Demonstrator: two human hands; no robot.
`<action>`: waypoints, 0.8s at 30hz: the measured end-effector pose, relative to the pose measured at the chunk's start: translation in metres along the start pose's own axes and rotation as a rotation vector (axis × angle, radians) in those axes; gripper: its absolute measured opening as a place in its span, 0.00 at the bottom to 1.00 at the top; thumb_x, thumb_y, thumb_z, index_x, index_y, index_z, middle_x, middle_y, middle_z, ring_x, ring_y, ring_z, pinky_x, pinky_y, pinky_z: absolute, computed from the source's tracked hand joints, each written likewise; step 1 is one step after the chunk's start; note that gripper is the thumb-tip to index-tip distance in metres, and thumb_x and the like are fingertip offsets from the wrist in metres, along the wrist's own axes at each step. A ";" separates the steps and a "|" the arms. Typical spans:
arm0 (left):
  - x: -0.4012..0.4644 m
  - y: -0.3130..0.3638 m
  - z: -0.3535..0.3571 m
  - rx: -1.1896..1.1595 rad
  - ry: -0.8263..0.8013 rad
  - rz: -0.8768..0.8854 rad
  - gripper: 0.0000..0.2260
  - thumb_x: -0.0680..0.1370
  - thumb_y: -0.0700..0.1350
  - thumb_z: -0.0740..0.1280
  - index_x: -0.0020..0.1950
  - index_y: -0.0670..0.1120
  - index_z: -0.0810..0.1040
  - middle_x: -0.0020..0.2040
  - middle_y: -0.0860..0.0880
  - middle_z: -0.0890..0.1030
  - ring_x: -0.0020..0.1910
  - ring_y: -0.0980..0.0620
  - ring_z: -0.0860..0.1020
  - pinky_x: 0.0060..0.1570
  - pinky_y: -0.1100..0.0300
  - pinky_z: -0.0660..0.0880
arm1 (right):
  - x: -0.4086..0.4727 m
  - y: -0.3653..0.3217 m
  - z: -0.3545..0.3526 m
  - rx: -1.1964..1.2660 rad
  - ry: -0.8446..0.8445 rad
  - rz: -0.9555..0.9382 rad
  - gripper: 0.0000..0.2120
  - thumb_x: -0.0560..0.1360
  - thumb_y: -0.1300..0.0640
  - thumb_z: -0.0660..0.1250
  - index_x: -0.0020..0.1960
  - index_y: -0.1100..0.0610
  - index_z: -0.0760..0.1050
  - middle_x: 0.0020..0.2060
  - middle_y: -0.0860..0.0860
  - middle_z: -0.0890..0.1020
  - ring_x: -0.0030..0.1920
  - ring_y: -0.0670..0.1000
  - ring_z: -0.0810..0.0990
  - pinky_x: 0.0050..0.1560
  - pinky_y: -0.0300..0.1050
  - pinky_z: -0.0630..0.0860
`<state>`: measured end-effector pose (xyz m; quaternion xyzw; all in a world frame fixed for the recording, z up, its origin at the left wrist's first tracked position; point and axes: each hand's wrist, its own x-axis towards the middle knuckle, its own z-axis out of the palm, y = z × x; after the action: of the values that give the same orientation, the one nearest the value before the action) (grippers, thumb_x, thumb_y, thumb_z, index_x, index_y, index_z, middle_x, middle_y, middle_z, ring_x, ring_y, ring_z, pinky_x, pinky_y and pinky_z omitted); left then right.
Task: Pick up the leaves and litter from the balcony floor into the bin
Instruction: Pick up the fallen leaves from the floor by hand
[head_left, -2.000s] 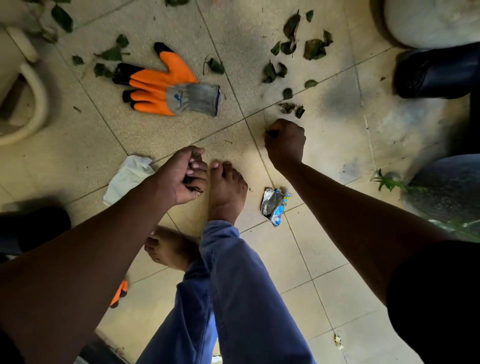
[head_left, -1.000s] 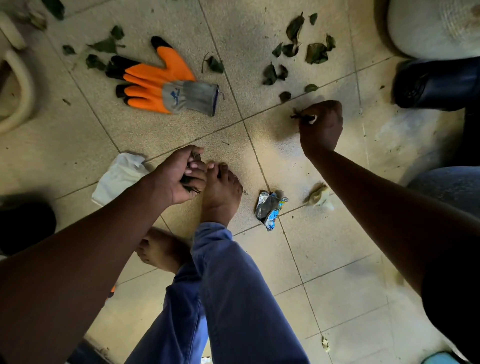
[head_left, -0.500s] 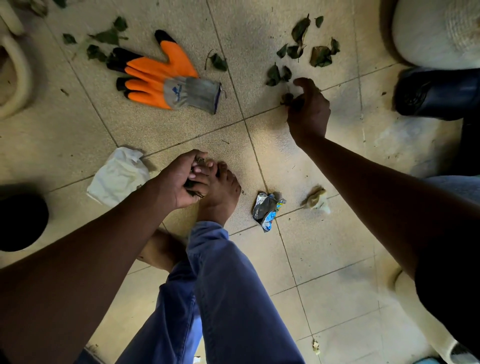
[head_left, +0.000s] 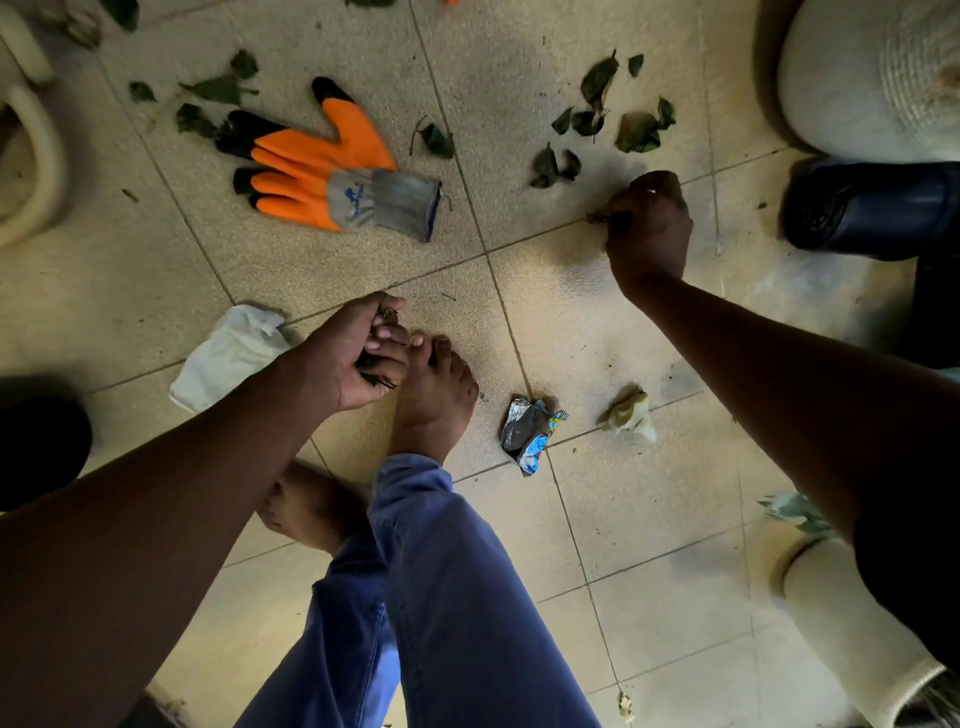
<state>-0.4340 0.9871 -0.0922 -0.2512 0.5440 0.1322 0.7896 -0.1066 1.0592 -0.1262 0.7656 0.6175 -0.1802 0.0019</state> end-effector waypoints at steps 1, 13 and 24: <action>0.002 0.001 -0.001 0.000 0.002 0.006 0.19 0.79 0.47 0.63 0.31 0.52 0.62 0.24 0.55 0.62 0.17 0.60 0.58 0.21 0.68 0.47 | 0.002 0.003 0.001 0.001 -0.009 0.000 0.06 0.77 0.64 0.69 0.48 0.57 0.84 0.55 0.54 0.81 0.52 0.53 0.81 0.51 0.37 0.76; 0.018 0.001 -0.008 -0.012 -0.020 0.025 0.19 0.80 0.46 0.63 0.30 0.51 0.62 0.24 0.54 0.63 0.18 0.60 0.58 0.20 0.67 0.48 | 0.014 -0.057 0.016 0.193 0.036 -0.059 0.24 0.75 0.67 0.66 0.70 0.54 0.73 0.54 0.52 0.84 0.52 0.48 0.81 0.51 0.39 0.76; -0.003 0.004 -0.004 -0.046 -0.061 0.014 0.20 0.80 0.46 0.63 0.28 0.51 0.64 0.24 0.55 0.62 0.17 0.60 0.58 0.18 0.68 0.49 | 0.011 -0.052 0.007 0.135 -0.013 -0.289 0.07 0.77 0.65 0.69 0.52 0.58 0.84 0.64 0.54 0.73 0.59 0.52 0.79 0.58 0.37 0.78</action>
<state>-0.4407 0.9883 -0.0915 -0.2615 0.5183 0.1577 0.7989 -0.1554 1.0805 -0.1248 0.6659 0.7079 -0.2244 -0.0716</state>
